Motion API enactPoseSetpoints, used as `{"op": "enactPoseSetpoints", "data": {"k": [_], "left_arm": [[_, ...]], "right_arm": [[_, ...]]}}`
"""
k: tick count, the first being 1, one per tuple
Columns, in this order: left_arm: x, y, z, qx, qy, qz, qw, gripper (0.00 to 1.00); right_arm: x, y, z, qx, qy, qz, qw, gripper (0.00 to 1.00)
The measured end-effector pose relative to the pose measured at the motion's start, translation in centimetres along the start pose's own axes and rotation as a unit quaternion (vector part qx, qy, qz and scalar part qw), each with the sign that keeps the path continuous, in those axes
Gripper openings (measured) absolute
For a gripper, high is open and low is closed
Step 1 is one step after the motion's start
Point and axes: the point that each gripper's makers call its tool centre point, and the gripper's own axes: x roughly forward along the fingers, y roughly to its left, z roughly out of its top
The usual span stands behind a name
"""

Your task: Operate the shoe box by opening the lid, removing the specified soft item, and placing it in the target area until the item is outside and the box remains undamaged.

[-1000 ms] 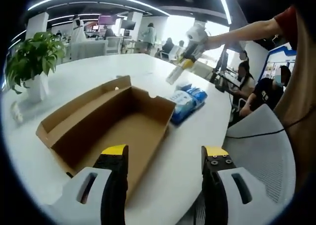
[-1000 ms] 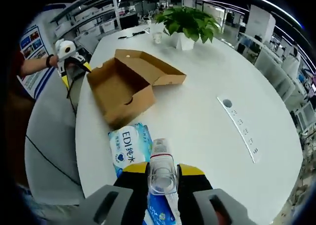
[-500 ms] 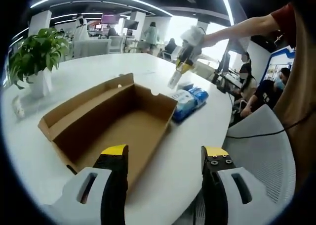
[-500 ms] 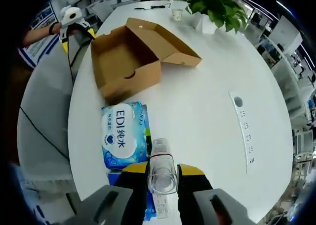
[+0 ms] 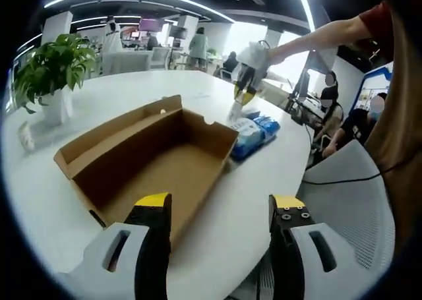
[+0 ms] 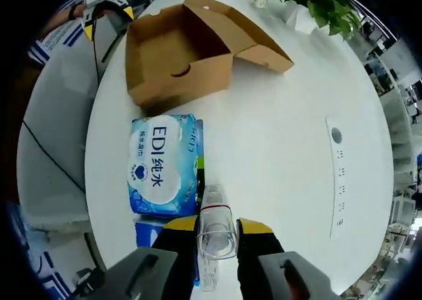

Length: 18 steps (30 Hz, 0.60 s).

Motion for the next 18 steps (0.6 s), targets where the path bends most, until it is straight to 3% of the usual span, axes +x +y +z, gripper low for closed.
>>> {"op": "enactPoseSetpoints", "data": {"k": [18], "left_arm": [[0.2, 0.2, -0.2, -0.003, 0.004, -0.002, 1.0000, 0.59]], "right_arm": [[1.1, -0.1, -1.2, -0.022, 0.048, 0.004, 0.9986, 0.18]]}}
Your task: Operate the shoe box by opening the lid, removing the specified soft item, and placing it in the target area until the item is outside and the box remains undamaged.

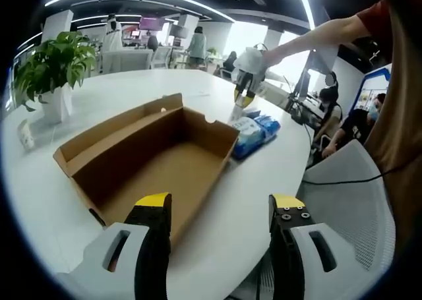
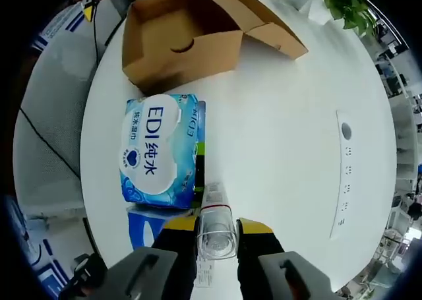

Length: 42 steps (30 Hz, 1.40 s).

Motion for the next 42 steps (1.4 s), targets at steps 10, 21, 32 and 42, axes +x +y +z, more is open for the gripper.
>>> {"op": "enactPoseSetpoints", "data": {"k": [10, 21, 32, 42], "left_arm": [[0.2, -0.1, 0.0, 0.000, 0.001, -0.004, 1.0000, 0.59], [-0.1, 0.1, -0.1, 0.000, 0.000, -0.002, 1.0000, 0.59], [-0.1, 0.0, -0.2, 0.000, 0.000, -0.005, 1.0000, 0.59], [-0.2, 0.0, -0.3, -0.002, 0.002, -0.009, 1.0000, 0.59]], "right_arm": [[0.0, -0.1, 0.5, 0.014, 0.008, 0.003, 0.9999, 0.18], [0.1, -0.3, 1.1, 0.018, 0.007, -0.003, 0.9998, 0.18], [0.3, 0.0, 1.1, 0.021, 0.013, 0.006, 0.9997, 0.19], [0.3, 0.0, 1.2, 0.015, 0.014, 0.008, 0.9998, 0.19]]}}
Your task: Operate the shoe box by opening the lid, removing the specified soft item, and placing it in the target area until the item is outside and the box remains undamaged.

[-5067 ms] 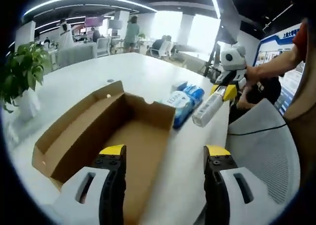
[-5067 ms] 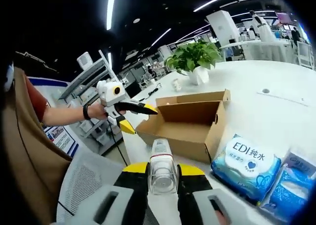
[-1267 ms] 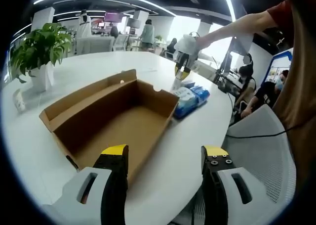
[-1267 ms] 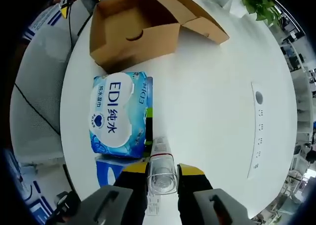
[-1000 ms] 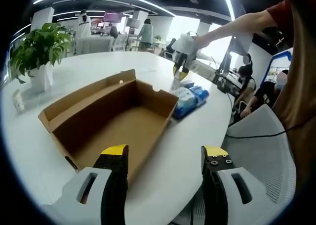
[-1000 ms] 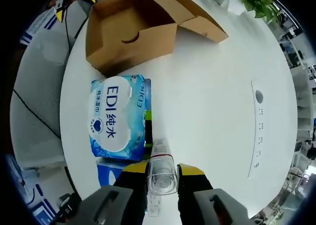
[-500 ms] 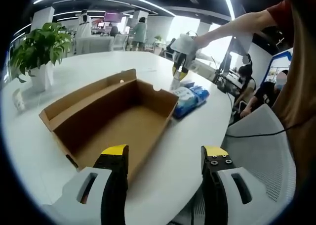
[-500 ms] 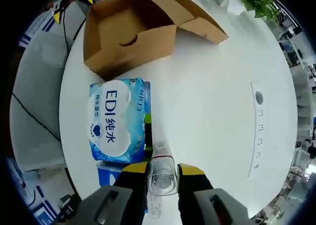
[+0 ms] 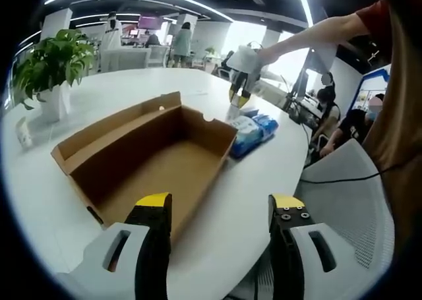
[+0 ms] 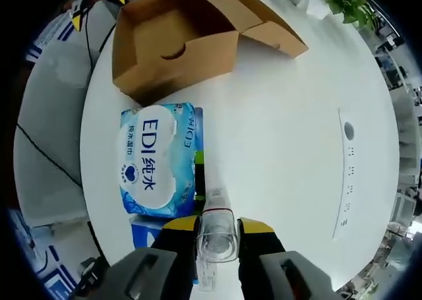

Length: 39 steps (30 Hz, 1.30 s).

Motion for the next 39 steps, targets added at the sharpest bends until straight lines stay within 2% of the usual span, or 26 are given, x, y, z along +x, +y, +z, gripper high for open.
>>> {"op": "enactPoseSetpoints", "data": {"k": [18, 30, 34, 36, 39], "left_arm": [[0.3, -0.4, -0.2, -0.001, 0.003, -0.007, 1.0000, 0.58], [0.4, -0.6, 0.4, 0.004, 0.001, -0.011, 0.9999, 0.58], [0.4, -0.7, 0.7, 0.005, -0.001, -0.013, 0.9999, 0.58], [0.4, -0.7, 0.9, 0.007, -0.002, -0.013, 0.9999, 0.58], [0.5, -0.8, 1.1, 0.008, -0.004, -0.016, 0.9998, 0.58]], "right_arm": [[-0.6, 0.2, -0.3, 0.000, -0.009, 0.001, 1.0000, 0.28], [-3.4, -0.2, -0.9, 0.023, -0.041, -0.024, 0.9986, 0.31], [-4.9, -0.4, -0.7, 0.044, -0.072, -0.042, 0.9955, 0.31], [-5.8, -0.7, 0.0, 0.066, -0.102, -0.051, 0.9912, 0.31], [-7.0, -0.7, 0.3, 0.086, -0.128, -0.059, 0.9863, 0.31]]}}
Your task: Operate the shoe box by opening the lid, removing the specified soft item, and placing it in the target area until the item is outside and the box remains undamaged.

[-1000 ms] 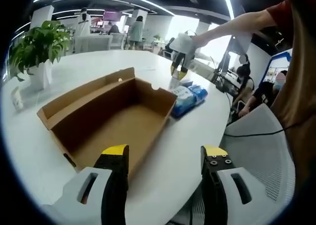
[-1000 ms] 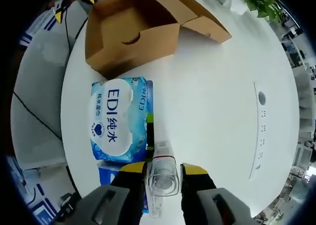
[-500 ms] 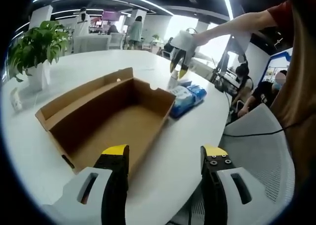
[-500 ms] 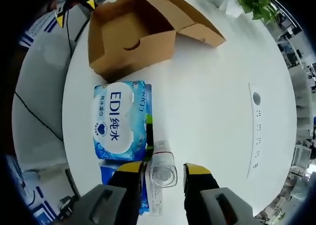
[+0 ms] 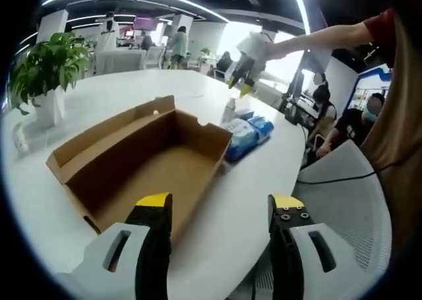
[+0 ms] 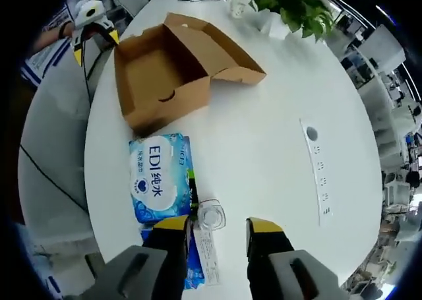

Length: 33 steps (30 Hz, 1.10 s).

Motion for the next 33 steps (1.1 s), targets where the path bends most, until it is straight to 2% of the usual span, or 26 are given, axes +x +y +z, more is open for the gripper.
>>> {"op": "enactPoseSetpoints", "data": {"k": [4, 7, 8, 9, 13, 17, 21, 23, 24, 27, 33], "left_arm": [[-0.1, -0.1, 0.3, 0.004, -0.001, -0.001, 1.0000, 0.58], [-0.2, -0.1, 0.5, 0.006, -0.004, -0.002, 1.0000, 0.58], [-0.3, -0.1, 0.6, 0.007, -0.005, -0.003, 1.0000, 0.58], [-0.3, -0.2, 0.6, 0.008, -0.004, -0.003, 1.0000, 0.58], [-0.5, -0.2, 0.7, 0.010, -0.005, -0.003, 0.9999, 0.58], [-0.7, -0.3, 1.1, 0.011, -0.009, -0.002, 0.9999, 0.58], [-1.0, -0.4, 1.3, 0.011, -0.013, 0.001, 0.9999, 0.58], [-1.1, -0.4, 1.4, 0.009, -0.015, 0.003, 0.9998, 0.58], [-1.2, -0.4, 1.4, 0.008, -0.017, 0.004, 0.9998, 0.58], [-1.4, -0.4, 1.4, 0.006, -0.018, 0.008, 0.9998, 0.58], [-1.9, -0.3, 1.8, -0.009, -0.032, 0.022, 0.9992, 0.58]], "right_arm": [[-0.8, -0.3, 0.2, 0.021, -0.022, -0.012, 0.9995, 0.31], [-1.8, -1.7, 1.1, 0.035, -0.064, -0.050, 0.9961, 0.30], [-1.9, -1.6, 1.2, 0.041, -0.070, -0.049, 0.9955, 0.31], [-2.3, -1.6, 1.7, 0.061, -0.093, -0.049, 0.9926, 0.31], [-3.2, -1.6, 2.6, 0.084, -0.127, -0.058, 0.9867, 0.32], [-4.6, -1.7, 4.4, 0.117, -0.185, -0.076, 0.9727, 0.33], [-5.5, -1.8, 5.9, 0.144, -0.233, -0.075, 0.9589, 0.36], [-6.1, -1.3, 6.8, 0.151, -0.252, -0.078, 0.9528, 0.39], [-6.4, -1.2, 7.4, 0.156, -0.268, -0.084, 0.9470, 0.41], [-6.9, -0.4, 8.5, 0.175, -0.297, -0.076, 0.9357, 0.41], [-6.6, 2.0, 9.7, 0.181, -0.325, -0.064, 0.9260, 0.42]]}}
